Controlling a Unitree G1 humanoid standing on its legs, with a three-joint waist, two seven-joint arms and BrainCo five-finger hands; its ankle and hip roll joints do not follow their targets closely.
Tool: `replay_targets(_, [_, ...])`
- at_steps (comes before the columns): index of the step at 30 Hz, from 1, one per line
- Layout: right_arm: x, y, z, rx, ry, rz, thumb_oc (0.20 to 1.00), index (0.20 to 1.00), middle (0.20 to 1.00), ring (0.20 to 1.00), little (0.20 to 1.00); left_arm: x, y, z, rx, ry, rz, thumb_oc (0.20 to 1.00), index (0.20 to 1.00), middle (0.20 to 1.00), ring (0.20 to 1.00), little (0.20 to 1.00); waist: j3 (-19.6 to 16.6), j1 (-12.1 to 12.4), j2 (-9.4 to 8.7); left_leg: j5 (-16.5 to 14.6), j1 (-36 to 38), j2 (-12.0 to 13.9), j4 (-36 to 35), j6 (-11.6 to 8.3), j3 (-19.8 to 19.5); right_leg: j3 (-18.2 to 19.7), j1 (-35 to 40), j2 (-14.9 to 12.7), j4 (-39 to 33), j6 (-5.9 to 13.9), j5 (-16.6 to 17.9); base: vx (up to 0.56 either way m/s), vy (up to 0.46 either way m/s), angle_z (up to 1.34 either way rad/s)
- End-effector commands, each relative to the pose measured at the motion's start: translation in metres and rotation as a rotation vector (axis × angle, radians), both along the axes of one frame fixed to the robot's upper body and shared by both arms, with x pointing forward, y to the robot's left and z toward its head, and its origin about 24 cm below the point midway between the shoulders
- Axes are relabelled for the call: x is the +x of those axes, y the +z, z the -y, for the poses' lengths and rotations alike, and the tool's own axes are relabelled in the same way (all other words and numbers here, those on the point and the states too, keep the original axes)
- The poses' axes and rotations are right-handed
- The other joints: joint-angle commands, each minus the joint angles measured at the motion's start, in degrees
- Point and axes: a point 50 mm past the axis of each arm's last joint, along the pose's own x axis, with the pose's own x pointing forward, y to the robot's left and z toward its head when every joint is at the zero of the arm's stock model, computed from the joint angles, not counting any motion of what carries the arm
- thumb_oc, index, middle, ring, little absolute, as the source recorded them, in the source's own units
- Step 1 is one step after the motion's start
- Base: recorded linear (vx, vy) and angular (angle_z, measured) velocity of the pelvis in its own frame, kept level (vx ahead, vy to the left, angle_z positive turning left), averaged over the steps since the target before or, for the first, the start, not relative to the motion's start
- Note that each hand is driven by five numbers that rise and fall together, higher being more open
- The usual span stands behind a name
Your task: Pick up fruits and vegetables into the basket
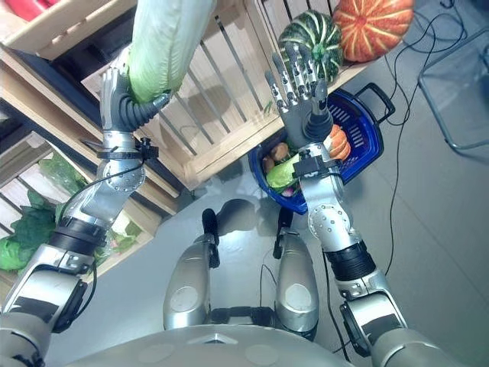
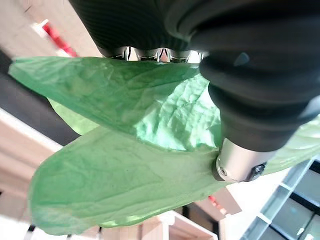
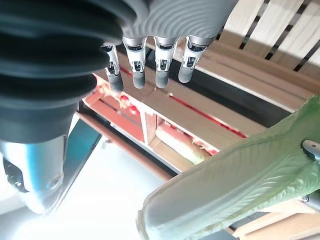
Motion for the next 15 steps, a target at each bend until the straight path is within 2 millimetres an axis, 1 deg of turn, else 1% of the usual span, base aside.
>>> replay_targets(1, [-0.005,0.002,-0.002,0.096,-0.019,0.014,1.000,1.000,1.000,1.000,1.000,-0.013,0.007,0.012,0.072,-0.072,0.072,0.200,0.200,0.200,0.200,0.200,-6.5,0.2,-0.83,-4.5,0.6,-1.5,3.5,1.12,1.2,-1.0,6.0,-4.8,-5.9,4.43,2.6,0.05,0.005,0.05])
replay_targets(8, [-0.004,0.004,0.002,0.091,-0.081,-0.008,1.000,1.000,1.000,1.000,1.000,-0.014,-0.003,0.019,0.142,-0.083,-0.005,0.200,0.200,0.200,0.200,0.200,-7.2,0.3,-0.69,-4.8,2.0,-1.5,3.3,1.21,1.3,-0.9,7.7,-5.0,-6.7,4.71,2.6,0.05,0.011,0.03])
replay_targets(10, [-0.003,0.006,0.004,0.090,-0.100,-0.006,1.000,1.000,1.000,1.000,1.000,-0.012,-0.010,0.021,0.177,-0.069,-0.055,0.200,0.200,0.200,0.200,0.200,-7.3,0.3,-0.46,-4.9,2.4,-1.5,3.3,1.24,1.3,-0.8,8.2,-5.0,-7.0,4.81,2.7,0.04,0.024,-0.04])
replay_targets(14, [-0.003,0.008,0.005,0.089,-0.119,-0.002,1.000,1.000,1.000,1.000,1.000,-0.011,-0.015,0.022,0.203,-0.050,-0.112,0.200,0.200,0.200,0.200,0.200,-7.3,0.4,-0.26,-5.0,2.9,-1.5,3.2,1.29,1.3,-0.7,8.8,-5.1,-7.2,4.97,2.7,0.02,0.011,-0.03])
replay_targets(15, [-0.003,0.009,0.005,0.089,-0.122,0.003,1.000,1.000,1.000,1.000,1.000,-0.009,-0.020,0.021,0.213,-0.042,-0.148,0.200,0.200,0.200,0.200,0.200,-7.4,0.4,-0.20,-5.0,3.0,-1.5,3.2,1.29,1.2,-0.6,8.9,-5.2,-7.2,5.06,2.7,0.04,0.008,0.00])
